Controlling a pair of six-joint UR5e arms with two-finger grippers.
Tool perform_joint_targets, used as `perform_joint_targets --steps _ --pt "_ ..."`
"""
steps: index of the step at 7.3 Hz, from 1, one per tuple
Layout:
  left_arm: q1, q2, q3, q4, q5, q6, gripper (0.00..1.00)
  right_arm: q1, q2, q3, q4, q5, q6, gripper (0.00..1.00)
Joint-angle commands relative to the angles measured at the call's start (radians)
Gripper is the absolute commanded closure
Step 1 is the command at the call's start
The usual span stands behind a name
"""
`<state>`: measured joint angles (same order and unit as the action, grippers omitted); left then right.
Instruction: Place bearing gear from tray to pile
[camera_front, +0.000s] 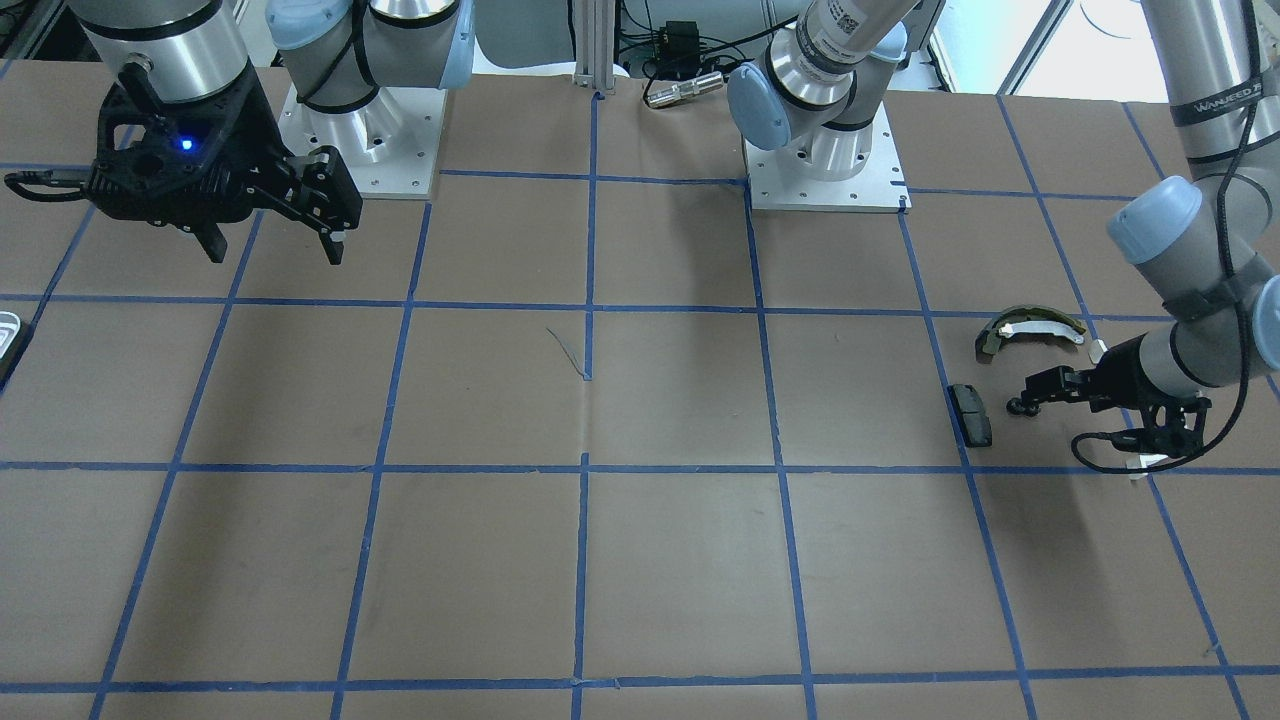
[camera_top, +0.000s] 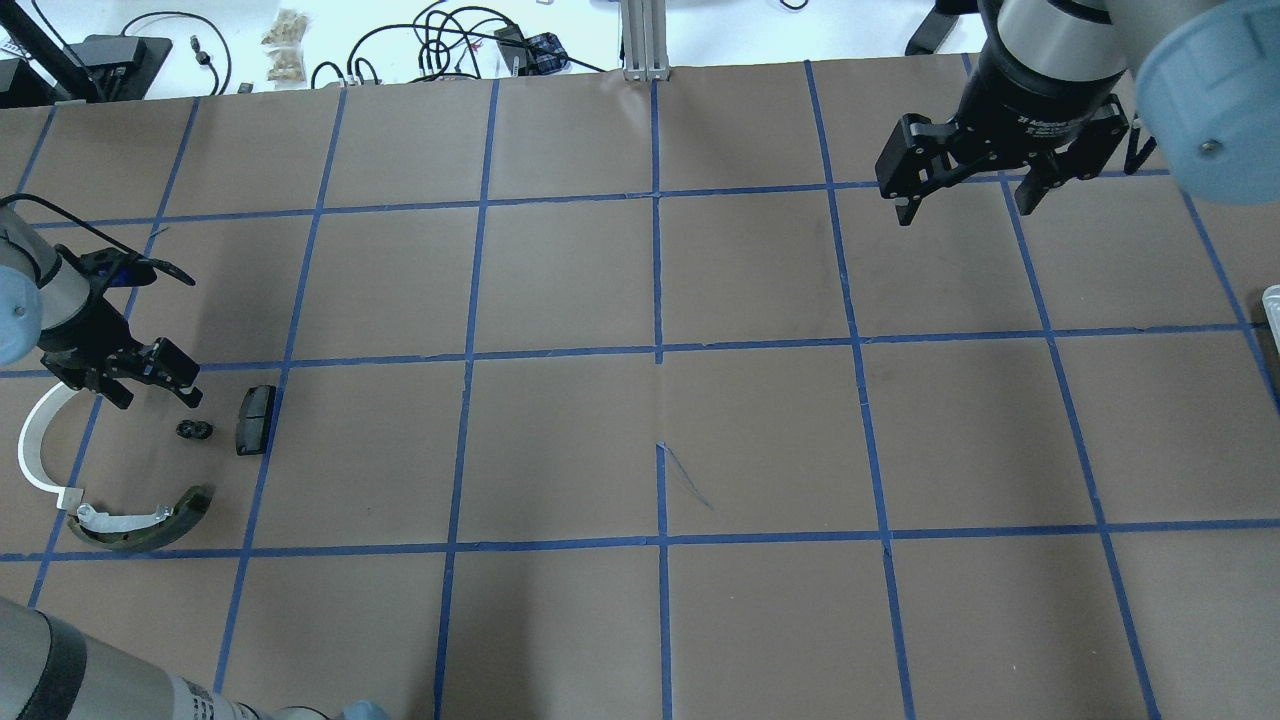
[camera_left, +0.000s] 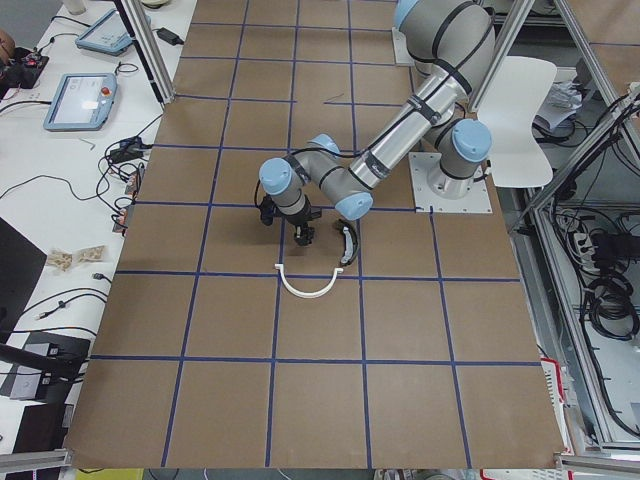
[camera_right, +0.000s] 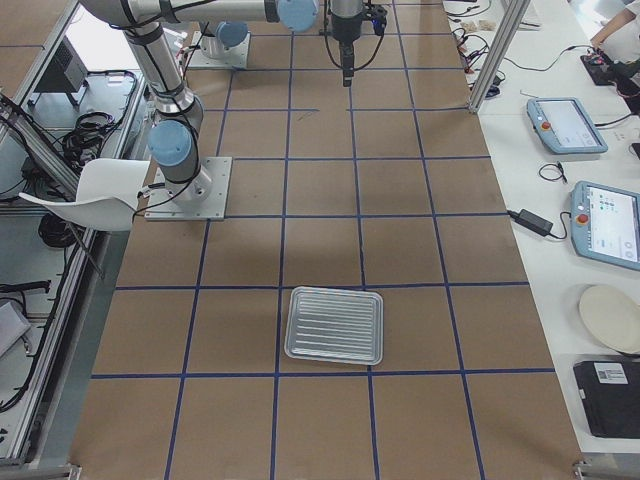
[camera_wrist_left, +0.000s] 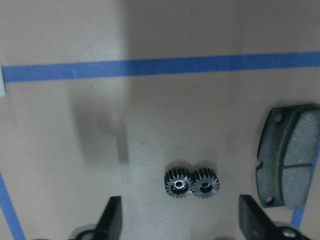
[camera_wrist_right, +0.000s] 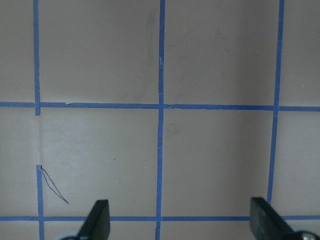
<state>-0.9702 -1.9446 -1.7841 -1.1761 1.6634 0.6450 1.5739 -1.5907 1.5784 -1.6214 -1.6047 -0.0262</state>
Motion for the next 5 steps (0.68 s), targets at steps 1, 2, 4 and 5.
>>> perform_joint_targets --steps 1,2,4,5 --pt "-0.098 0.035 0.153 -0.212 -0.037 -0.06 0.0 0.0 0.0 0.0 0.0 0.0 0.0 0.0" --pt "-0.16 0.056 0.235 -0.332 -0.072 -0.164 0.0 0.0 0.0 0.0 0.0 -0.001 0.0 0.0" --pt "-0.331 0.117 0.296 -0.356 -0.064 -0.197 0.0 0.0 0.0 0.0 0.0 0.0 0.0 0.0" --pt "-0.407 0.151 0.295 -0.364 -0.071 -0.309 0.0 0.0 0.0 0.0 0.002 0.0 0.0 0.0"
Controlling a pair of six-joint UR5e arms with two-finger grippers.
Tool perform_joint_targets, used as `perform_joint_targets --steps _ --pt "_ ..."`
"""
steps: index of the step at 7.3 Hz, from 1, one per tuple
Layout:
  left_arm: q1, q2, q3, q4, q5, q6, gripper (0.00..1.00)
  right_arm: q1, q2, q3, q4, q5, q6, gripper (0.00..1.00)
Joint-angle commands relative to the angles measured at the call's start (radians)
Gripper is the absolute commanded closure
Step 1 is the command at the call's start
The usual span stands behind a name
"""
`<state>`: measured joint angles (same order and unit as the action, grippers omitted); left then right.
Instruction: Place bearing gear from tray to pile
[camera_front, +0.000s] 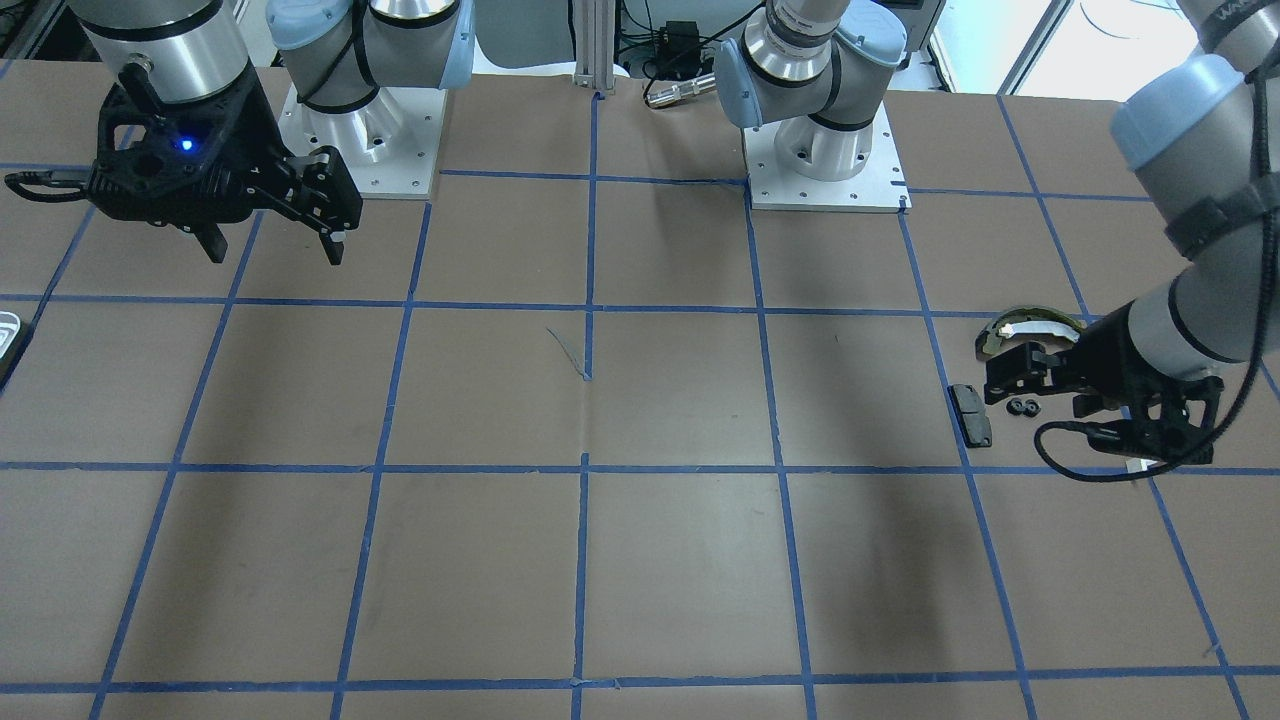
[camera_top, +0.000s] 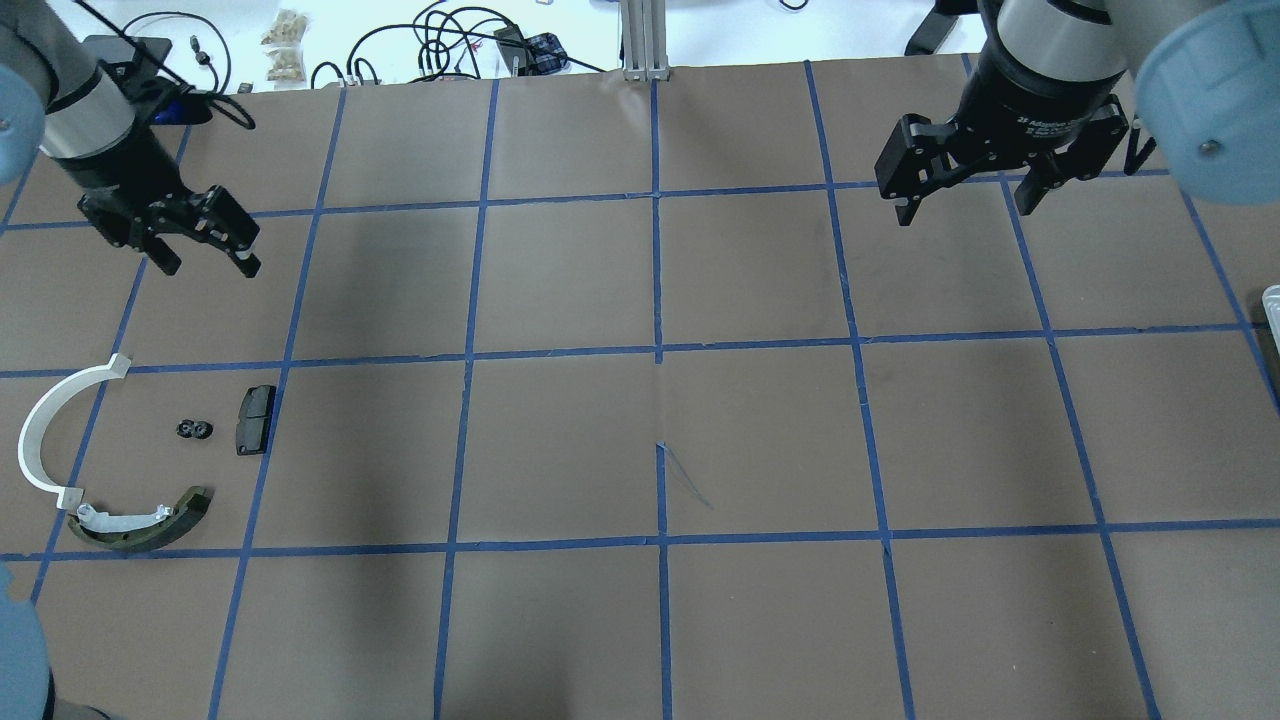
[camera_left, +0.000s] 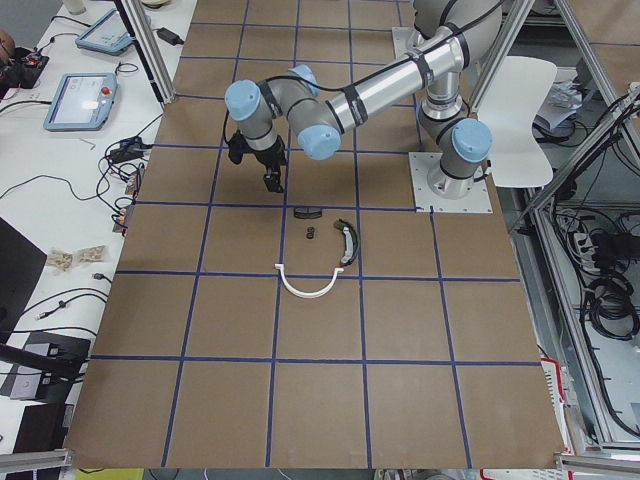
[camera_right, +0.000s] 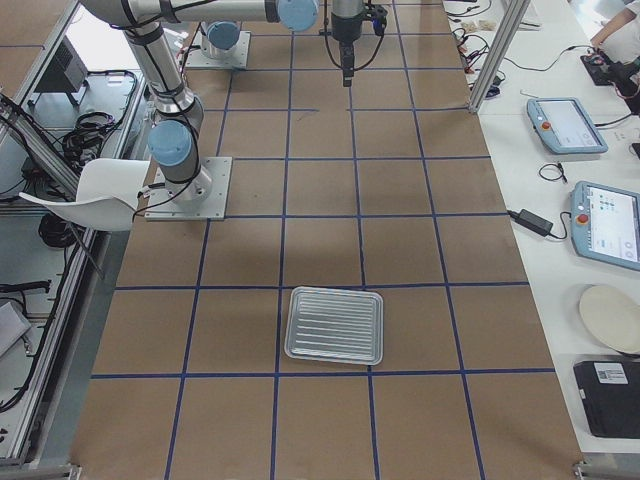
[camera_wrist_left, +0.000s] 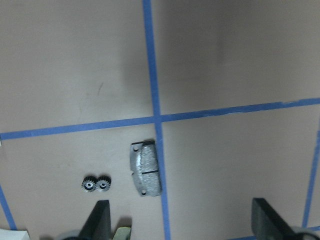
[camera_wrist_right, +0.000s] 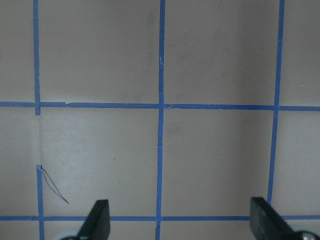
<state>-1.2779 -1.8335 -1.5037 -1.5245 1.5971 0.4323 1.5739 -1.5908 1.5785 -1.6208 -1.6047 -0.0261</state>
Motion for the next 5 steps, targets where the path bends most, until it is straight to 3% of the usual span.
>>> perform_joint_targets --steps 1,5 --pt "-0.156 0.077 0.005 -0.031 -0.009 -0.162 0.0 0.0 0.0 0.0 0.001 0.0 0.0 0.0" --pt "-0.241 0.171 -0.004 -0.075 -0.014 -0.202 0.0 0.001 0.002 -0.009 -0.008 -0.004 -0.005 0.0"
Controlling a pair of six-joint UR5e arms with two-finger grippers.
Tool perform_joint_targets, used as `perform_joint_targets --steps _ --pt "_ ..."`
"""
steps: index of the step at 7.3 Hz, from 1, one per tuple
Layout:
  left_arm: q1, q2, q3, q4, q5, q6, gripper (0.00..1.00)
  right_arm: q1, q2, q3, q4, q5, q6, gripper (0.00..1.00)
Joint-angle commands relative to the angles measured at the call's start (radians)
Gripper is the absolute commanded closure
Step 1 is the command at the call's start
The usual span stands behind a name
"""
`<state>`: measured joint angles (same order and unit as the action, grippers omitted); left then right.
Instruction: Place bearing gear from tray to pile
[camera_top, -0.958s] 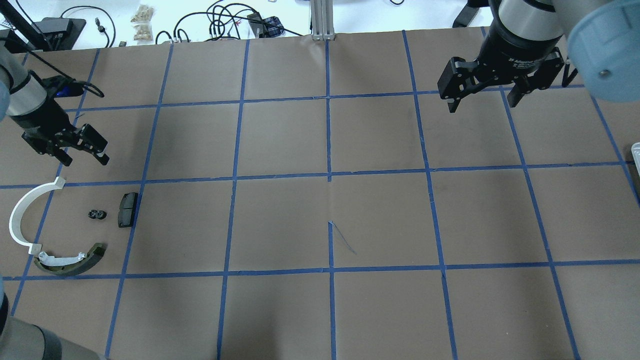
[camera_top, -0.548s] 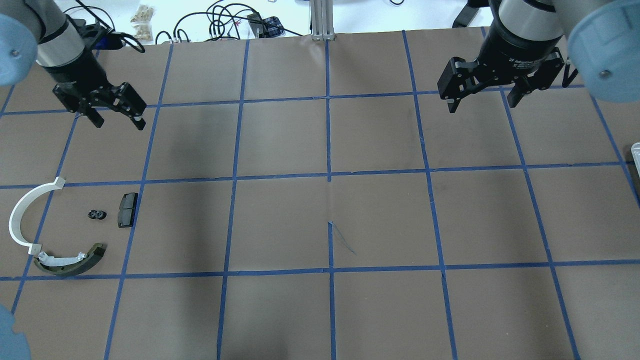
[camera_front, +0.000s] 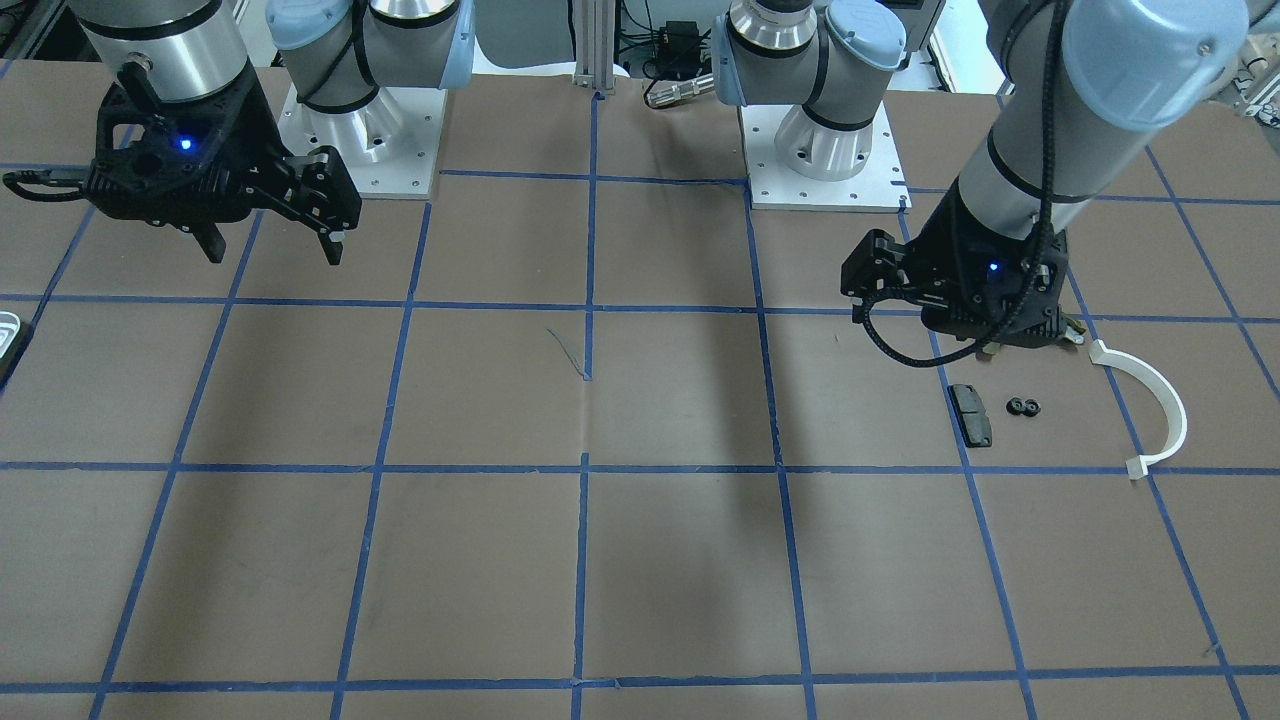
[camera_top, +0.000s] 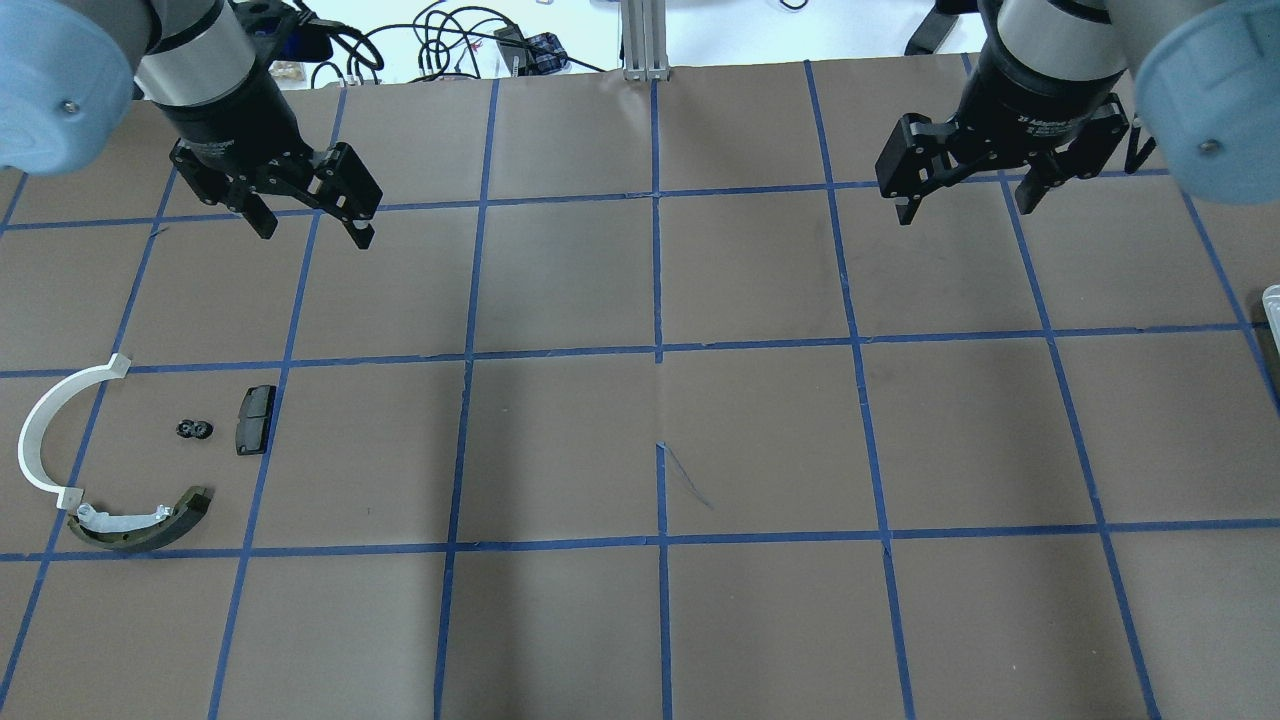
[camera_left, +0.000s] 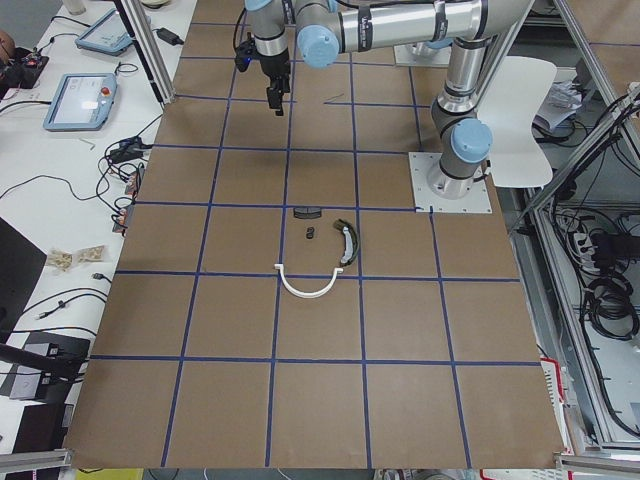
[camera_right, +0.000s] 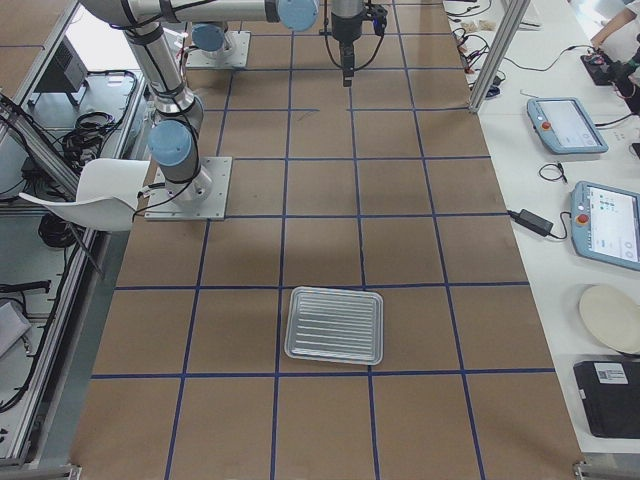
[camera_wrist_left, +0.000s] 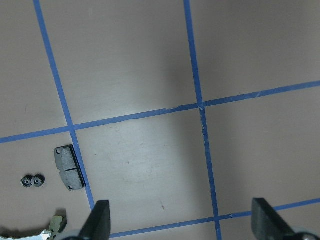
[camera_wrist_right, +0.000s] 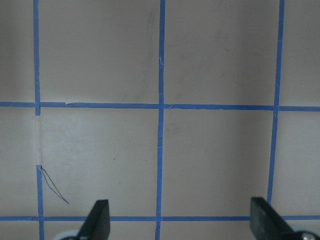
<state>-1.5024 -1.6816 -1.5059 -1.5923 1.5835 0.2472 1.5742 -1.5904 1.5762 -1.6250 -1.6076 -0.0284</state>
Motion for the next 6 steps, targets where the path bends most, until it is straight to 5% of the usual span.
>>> perform_joint_targets --steps 1,6 --pt "-0.019 0.055 -0.01 -0.024 -0.004 -0.017 0.0 0.001 0.009 -0.014 -0.007 -0.003 -0.01 0.0" --pt "-0.019 0.158 -0.131 -0.026 -0.008 -0.039 0.0 0.0 0.086 -0.113 -0.018 -0.006 -0.011 0.0"
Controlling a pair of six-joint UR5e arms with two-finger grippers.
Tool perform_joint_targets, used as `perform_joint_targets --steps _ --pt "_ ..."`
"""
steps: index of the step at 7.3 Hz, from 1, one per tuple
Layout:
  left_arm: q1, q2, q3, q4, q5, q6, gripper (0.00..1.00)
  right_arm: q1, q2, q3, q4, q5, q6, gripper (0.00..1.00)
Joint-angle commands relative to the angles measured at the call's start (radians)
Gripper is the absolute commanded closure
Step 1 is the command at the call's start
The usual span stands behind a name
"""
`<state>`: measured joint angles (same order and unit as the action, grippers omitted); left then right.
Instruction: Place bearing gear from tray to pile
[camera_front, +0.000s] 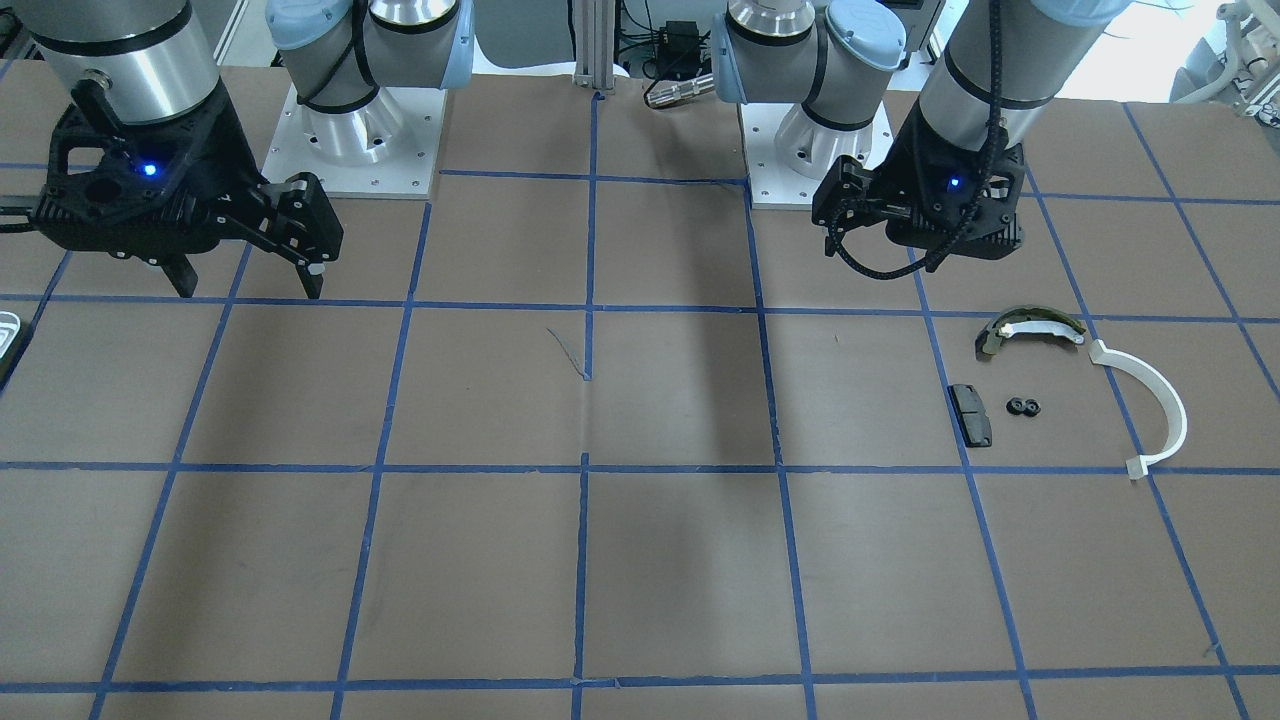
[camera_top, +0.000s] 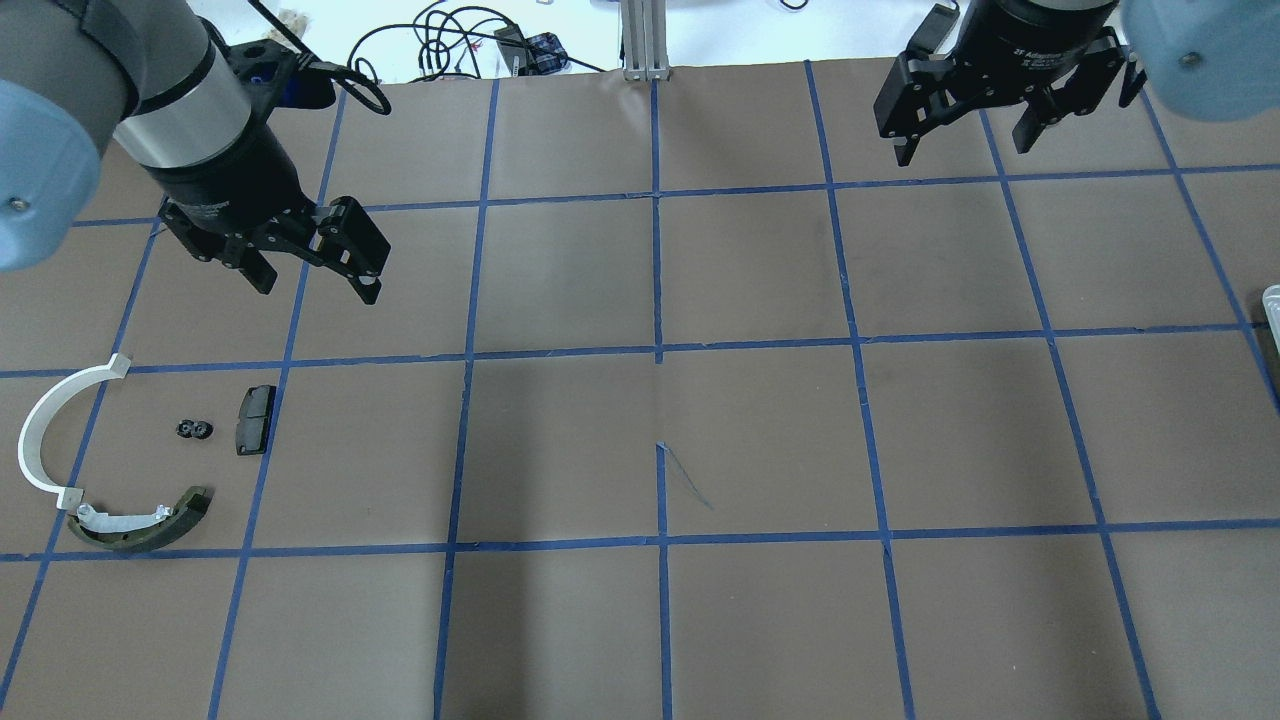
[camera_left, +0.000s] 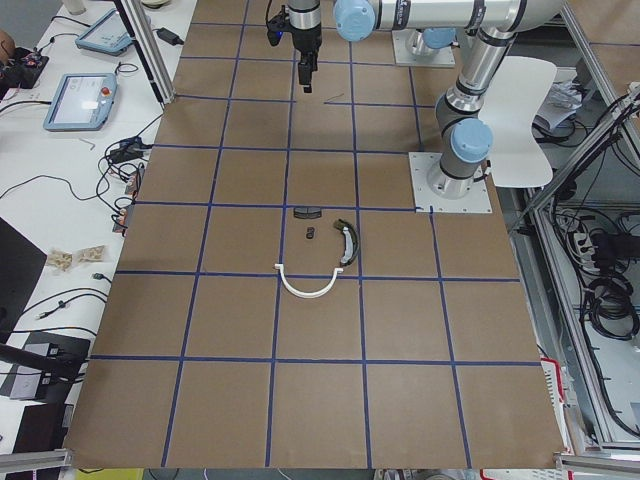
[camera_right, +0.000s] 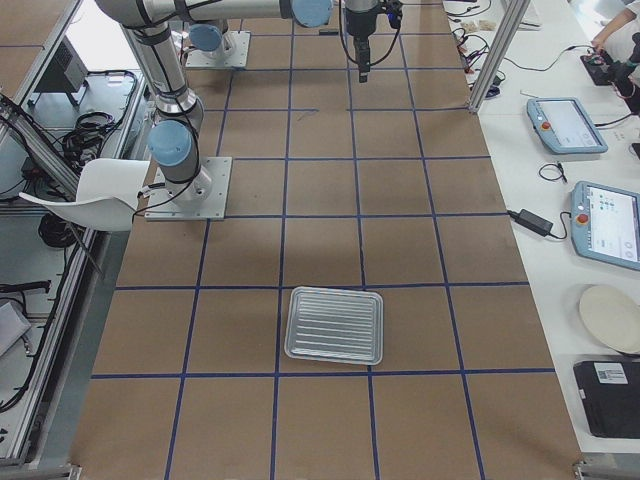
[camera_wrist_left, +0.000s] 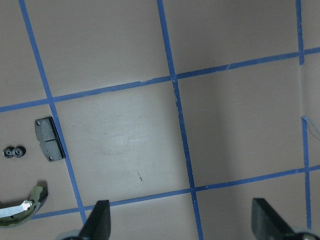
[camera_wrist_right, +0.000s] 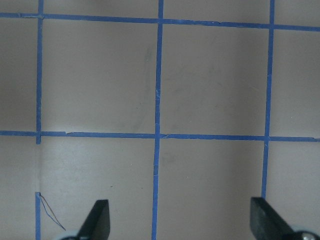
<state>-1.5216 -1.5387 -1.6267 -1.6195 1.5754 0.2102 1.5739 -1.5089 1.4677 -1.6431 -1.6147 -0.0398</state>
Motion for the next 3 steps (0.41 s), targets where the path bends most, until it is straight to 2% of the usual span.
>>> perform_joint_targets --steps 1,3 --pt "0.0 0.009 -0.01 0.001 -0.002 -0.003 0.0 0.0 0.004 -0.003 0.0 -0.001 0.0 0.0" --pt "0.0 0.012 -0.01 0.003 -0.003 -0.003 0.0 0.001 0.004 -0.001 0.003 -0.001 0.008 0.0"
